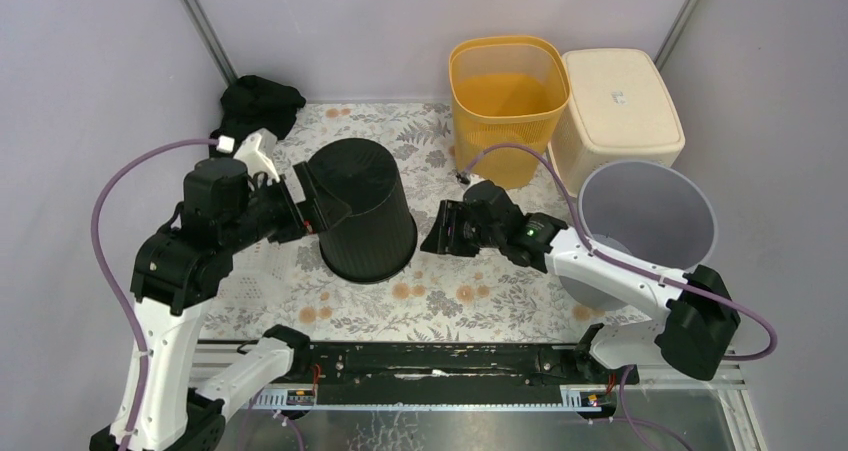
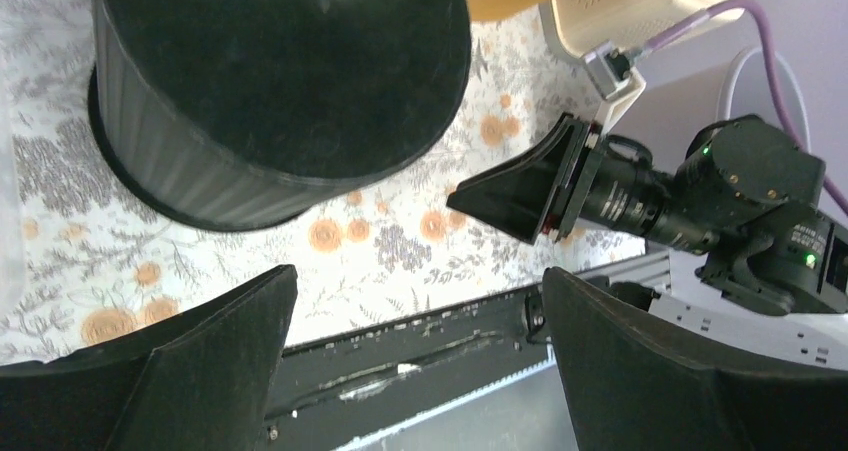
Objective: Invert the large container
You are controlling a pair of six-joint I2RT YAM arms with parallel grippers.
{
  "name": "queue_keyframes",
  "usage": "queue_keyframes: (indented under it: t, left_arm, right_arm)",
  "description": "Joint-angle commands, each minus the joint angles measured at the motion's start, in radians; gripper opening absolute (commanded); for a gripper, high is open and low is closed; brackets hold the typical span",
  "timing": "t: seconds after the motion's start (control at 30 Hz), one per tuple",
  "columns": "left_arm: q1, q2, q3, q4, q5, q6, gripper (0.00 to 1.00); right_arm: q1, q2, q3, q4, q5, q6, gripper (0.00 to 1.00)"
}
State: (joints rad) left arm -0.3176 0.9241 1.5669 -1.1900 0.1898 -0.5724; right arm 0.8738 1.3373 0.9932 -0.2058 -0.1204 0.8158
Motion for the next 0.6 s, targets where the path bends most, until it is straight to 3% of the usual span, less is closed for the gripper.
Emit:
queue_keyframes:
  t: [0.0, 0.13, 0.33, 0.57]
  left_arm:
    - [0.008, -0.064, -0.095, -0.044, 0.082, -0.040, 1.00]
    - [0.008, -0.151, -0.223, -0.045, 0.074, -0.091, 0.94]
    - [0.008, -0.280, -0.443, 0.023, 0.094, -0.194, 0.60]
    - [0.007, -0.403, -0.683, 0.122, 0.071, -0.263, 0.56]
  right_arm:
    - [-0.008, -0.064, -0.053, -0.028, 0.015, -0.019, 0.54]
    - [-0.009, -0.057, -0.051, -0.035, -0.001, -0.032, 0.54]
    - [-0.012, -0.057, -0.055, -0.029, -0.012, -0.036, 0.54]
    - [-0.014, -0.076, -0.093, -0.014, -0.018, -0.021, 0.54]
